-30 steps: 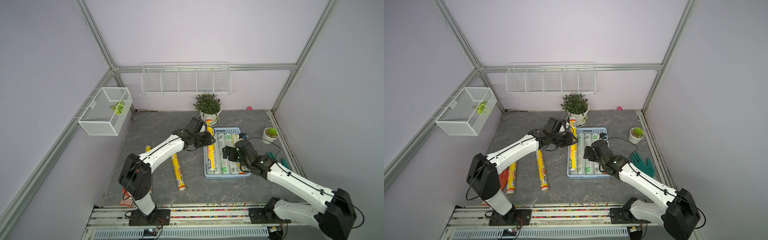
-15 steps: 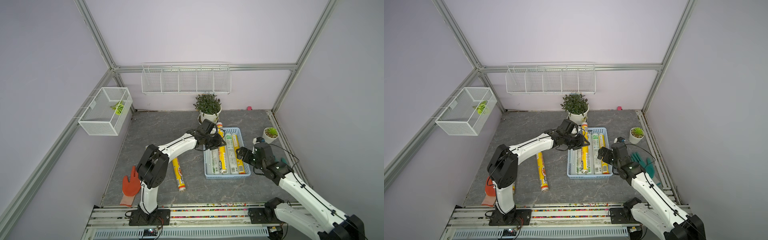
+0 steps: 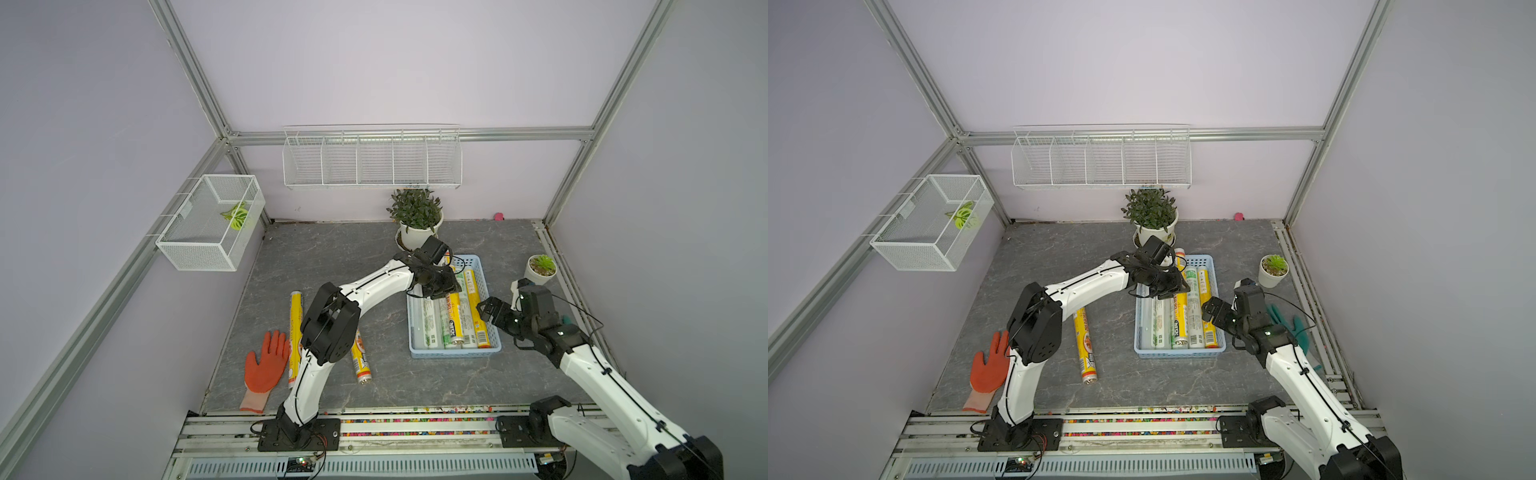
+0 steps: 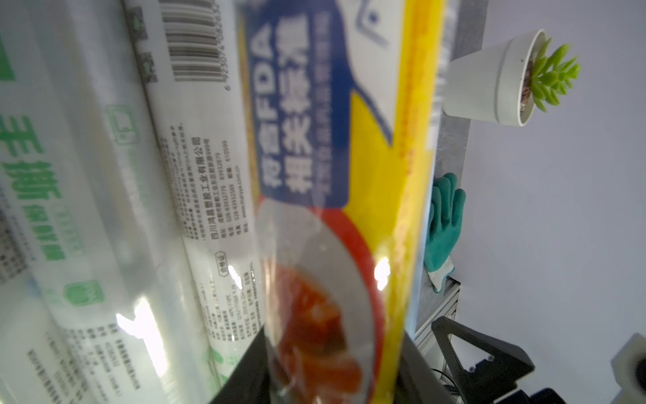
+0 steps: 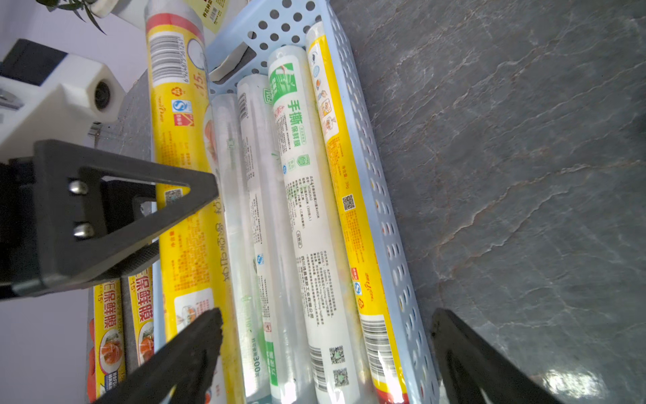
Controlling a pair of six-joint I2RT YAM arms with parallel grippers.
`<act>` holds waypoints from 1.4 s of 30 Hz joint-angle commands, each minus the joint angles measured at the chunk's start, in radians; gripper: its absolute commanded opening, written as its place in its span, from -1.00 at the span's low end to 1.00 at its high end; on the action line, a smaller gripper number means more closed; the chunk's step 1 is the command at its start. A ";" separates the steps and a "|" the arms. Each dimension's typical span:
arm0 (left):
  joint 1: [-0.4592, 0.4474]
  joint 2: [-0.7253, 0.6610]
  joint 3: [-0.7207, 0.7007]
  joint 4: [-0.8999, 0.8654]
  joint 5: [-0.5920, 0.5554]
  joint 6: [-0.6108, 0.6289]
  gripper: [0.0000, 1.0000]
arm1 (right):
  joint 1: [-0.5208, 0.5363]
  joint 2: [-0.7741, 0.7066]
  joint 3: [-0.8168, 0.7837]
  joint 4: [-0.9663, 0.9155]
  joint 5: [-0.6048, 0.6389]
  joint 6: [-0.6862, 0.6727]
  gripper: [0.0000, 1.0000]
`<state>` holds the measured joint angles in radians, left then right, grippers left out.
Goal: Put the plastic wrap into the basket
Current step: Place the plastic wrap in the basket.
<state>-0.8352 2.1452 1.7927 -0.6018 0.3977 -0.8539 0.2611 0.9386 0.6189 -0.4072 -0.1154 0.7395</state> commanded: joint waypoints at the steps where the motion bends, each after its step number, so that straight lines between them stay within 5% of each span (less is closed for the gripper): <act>1: -0.017 0.027 0.037 -0.035 -0.008 -0.009 -0.46 | -0.005 -0.005 -0.035 0.008 -0.029 0.001 0.97; 31: -0.039 0.139 0.155 -0.163 -0.060 -0.002 0.09 | -0.005 0.004 -0.051 0.038 -0.073 0.021 0.97; 42: -0.040 0.020 0.105 -0.152 -0.109 0.054 0.37 | -0.005 -0.017 -0.041 0.048 -0.088 0.023 0.97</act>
<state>-0.8700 2.2383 1.9186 -0.7406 0.3279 -0.8368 0.2611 0.9394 0.5823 -0.3897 -0.1864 0.7483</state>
